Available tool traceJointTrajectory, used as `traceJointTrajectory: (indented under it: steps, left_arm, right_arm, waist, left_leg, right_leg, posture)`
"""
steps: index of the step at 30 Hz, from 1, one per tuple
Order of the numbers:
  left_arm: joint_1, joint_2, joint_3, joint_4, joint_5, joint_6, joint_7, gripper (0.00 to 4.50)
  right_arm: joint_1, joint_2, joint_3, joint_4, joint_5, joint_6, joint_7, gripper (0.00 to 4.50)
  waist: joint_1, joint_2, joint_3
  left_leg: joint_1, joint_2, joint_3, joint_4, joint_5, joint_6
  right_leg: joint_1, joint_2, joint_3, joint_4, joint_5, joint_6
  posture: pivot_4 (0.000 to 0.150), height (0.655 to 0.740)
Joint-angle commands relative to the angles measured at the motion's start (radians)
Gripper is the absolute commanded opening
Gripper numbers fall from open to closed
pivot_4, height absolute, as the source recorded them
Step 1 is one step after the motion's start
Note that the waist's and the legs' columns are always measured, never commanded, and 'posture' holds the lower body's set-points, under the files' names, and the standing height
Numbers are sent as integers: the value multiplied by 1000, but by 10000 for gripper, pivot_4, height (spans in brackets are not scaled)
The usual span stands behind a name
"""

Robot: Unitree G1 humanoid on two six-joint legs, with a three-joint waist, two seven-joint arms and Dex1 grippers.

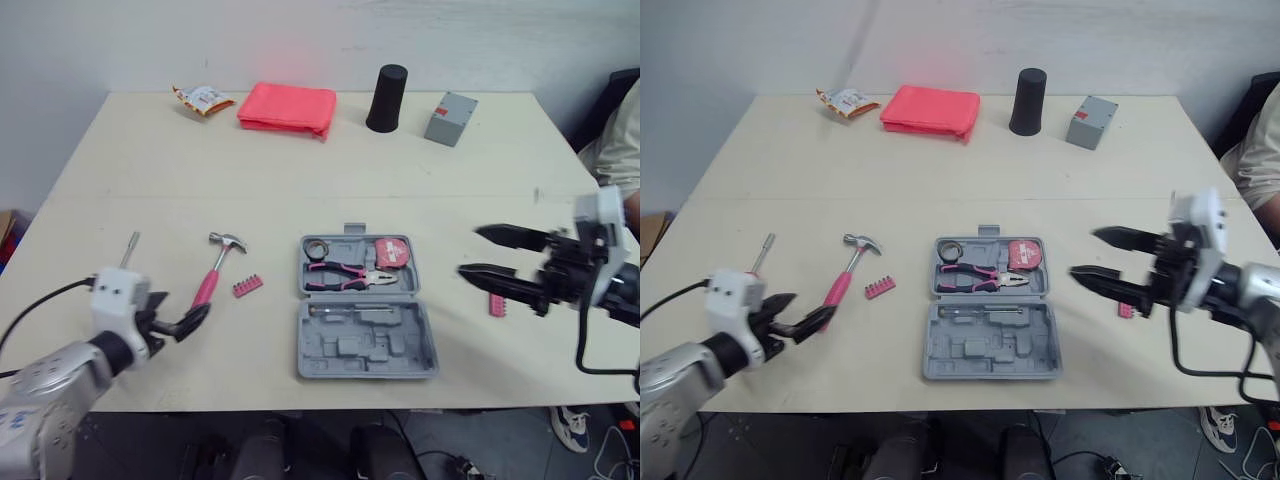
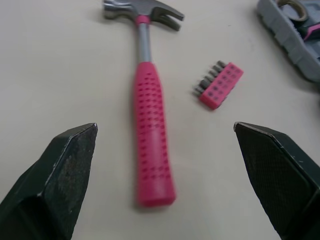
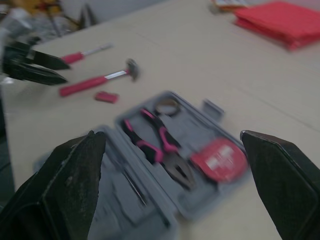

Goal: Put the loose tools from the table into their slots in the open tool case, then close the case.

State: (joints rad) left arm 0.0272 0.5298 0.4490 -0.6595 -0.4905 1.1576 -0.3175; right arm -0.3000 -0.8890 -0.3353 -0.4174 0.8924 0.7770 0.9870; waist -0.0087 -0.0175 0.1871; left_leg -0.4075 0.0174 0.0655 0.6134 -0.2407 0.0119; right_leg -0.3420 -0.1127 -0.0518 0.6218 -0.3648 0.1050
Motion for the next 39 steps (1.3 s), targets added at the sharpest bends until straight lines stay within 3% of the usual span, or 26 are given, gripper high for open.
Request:
traceJointTrajectory:
  steps: [1, 7, 13, 16, 20, 24, 30, 36, 39]
  left_arm:
    - [-22, 25, -64, 35, 55, 6, 49, 44512]
    - [-132, 31, -124, 172, 78, -46, 41, 44512]
    - [-171, 13, -172, 235, 98, -66, 50, 44512]
    - [-159, 1, -205, 236, 100, -84, 36, 36812]
    - [-166, -3, -226, 258, 111, -112, 35, 18958]
    - [-200, 31, -179, 265, 94, -130, 5, 6005]
    - [-326, 193, -251, 214, 62, -280, -233, 5825]
    - [-527, 258, -544, 190, 38, -327, -518, 5825]
    - [-622, 242, -698, 208, 67, -322, -599, 5825]
  right_arm:
    - [-77, 34, 91, -62, 44, 19, -16, 45000]
    - [-218, 100, 211, -103, 55, 20, -30, 45000]
    - [-231, 121, 242, -81, -2, -25, -36, 45000]
    - [-221, 128, 248, -79, -18, -35, -38, 45000]
    - [-214, 135, 245, -83, -26, -42, -43, 45000]
    - [-194, 122, 242, -88, -41, -49, -29, 45000]
    - [-121, 68, 209, -98, -42, -42, 8, 45000]
    - [-15, -50, 128, -82, -63, -34, 58, 45000]
    - [92, -121, 43, -89, -68, -24, 103, 45000]
  waist:
    - [6, 0, 0]
    - [7, -1, 0]
    - [8, -1, 0]
    - [8, -1, 0]
    - [11, -1, 0]
    - [10, -1, 0]
    - [10, -4, 2]
    - [16, -5, 2]
    - [14, -5, 2]
  left_leg:
    - [0, 0, 0, 0, 0, 0]
    - [-1, -1, 1, 1, 0, -1]
    - [-1, -2, 0, 1, -1, -1]
    - [-1, -1, 0, 1, 0, 1]
    - [-1, -2, 0, 1, 0, 1]
    - [-1, -2, 0, 1, -1, -1]
    - [-2, -1, 0, 0, 0, -2]
    - [-3, -3, 1, 1, -1, -4]
    - [-4, -3, 2, 1, 0, 0]
  right_leg:
    - [0, 0, 0, 0, 0, 0]
    - [-1, -1, 0, 1, 0, 0]
    - [0, -2, 0, 0, 0, 0]
    - [-1, -2, 0, 1, 0, 0]
    - [0, -2, 0, 1, 0, 0]
    - [0, -2, 0, 1, 0, 0]
    - [-2, -2, -1, 2, 0, 0]
    - [-1, -4, 0, -3, 0, 0]
    - [-1, -3, 0, -4, 0, 0]
  posture:
    - [1500, 7355]
    - [1500, 7355]
    - [1500, 7355]
    - [1500, 7355]
    - [1500, 7355]
    - [1500, 7355]
    - [1500, 7355]
    - [1500, 7355]
    - [1500, 7355]
